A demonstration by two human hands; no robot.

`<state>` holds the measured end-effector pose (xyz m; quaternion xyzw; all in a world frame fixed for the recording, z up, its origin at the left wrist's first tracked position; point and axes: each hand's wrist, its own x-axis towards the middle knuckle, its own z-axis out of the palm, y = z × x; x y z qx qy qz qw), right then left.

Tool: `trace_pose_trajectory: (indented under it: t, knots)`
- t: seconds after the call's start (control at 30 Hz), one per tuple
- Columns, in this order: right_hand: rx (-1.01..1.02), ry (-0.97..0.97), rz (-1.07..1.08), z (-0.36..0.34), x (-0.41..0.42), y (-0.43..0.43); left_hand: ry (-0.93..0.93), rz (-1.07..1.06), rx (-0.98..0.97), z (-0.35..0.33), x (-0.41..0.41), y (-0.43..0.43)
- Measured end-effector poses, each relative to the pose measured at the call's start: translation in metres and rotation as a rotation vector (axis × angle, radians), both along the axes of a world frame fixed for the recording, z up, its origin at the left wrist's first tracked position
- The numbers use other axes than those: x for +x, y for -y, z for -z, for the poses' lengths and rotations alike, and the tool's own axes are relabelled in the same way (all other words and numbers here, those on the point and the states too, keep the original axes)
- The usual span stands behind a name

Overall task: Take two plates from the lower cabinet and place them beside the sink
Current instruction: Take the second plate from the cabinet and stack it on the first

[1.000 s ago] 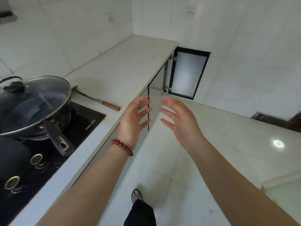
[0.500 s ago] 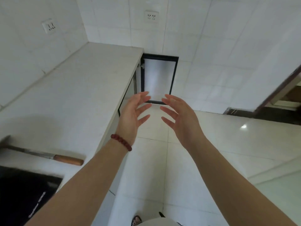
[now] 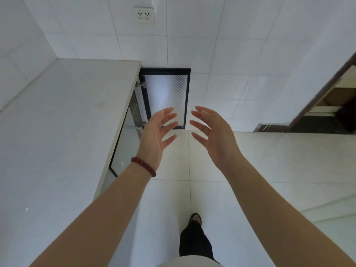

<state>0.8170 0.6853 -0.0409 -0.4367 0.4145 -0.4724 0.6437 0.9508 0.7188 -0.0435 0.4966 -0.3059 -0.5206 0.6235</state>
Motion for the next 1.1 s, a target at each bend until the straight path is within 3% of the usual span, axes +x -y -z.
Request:
trace_pose_trajectory:
  t: [0.43,1.1]
  knots:
    - [0.019,-0.048,-0.074,0.004,0.015,0.251,-0.026,-0.088,0.048,0.007,0.01,0.24]
    - [0.117,-0.026,-0.197,0.01,0.182,0.57,-0.044,-0.197,0.06,0.013,0.174,0.553]
